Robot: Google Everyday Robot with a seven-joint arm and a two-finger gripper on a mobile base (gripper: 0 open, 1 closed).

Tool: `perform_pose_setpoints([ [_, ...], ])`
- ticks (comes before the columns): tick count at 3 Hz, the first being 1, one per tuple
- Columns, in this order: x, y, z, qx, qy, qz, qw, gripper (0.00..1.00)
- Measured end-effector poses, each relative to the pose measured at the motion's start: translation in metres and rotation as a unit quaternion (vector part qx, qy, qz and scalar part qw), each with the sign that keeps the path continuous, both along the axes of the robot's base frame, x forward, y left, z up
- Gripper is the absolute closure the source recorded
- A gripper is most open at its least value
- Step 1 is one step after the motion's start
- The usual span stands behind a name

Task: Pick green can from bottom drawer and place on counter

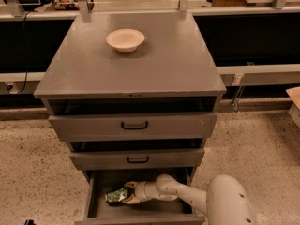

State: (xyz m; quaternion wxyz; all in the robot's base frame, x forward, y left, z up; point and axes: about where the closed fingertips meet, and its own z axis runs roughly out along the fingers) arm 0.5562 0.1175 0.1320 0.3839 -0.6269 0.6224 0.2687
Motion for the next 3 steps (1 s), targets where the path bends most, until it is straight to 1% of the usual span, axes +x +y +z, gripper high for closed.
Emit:
perform_pose_setpoints([
  [1, -0.0026, 0.0082, 0.0005, 0.004, 0.001, 0.017, 0.9998, 0.73],
  [2, -0.0040, 0.0125, -0.0035, -0.008, 0.010, 0.028, 0.9995, 0.95],
  [3, -0.0066, 0.0156, -0.0046, -0.014, 0.017, 0.037, 0.9991, 1.00],
])
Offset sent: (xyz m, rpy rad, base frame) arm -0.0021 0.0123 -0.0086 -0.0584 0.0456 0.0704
